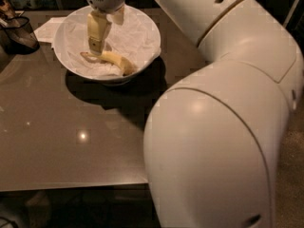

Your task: Pick banana from white bowl

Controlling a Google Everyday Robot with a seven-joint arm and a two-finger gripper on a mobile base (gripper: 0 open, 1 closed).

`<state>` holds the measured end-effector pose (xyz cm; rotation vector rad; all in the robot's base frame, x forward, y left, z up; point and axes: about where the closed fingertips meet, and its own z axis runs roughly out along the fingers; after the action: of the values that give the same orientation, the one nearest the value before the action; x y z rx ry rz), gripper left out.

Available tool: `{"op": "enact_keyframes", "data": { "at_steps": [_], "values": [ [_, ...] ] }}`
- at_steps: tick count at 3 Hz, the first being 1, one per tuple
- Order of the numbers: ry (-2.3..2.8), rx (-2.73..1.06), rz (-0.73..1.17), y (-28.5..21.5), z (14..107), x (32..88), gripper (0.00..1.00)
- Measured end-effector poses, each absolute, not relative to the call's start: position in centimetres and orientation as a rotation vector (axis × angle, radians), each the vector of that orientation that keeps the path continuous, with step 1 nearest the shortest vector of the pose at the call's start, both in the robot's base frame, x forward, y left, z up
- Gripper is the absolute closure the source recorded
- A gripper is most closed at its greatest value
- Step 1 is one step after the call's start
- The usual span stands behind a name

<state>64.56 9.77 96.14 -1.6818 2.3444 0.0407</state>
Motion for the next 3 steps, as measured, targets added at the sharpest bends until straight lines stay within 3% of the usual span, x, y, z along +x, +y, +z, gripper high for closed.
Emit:
{"op": "enact_keyframes", "data": {
  "at_steps": [3],
  "values": [
    [2.551,-1.562,0.109,7.9,91.4,65.3,0.23]
  ]
}}
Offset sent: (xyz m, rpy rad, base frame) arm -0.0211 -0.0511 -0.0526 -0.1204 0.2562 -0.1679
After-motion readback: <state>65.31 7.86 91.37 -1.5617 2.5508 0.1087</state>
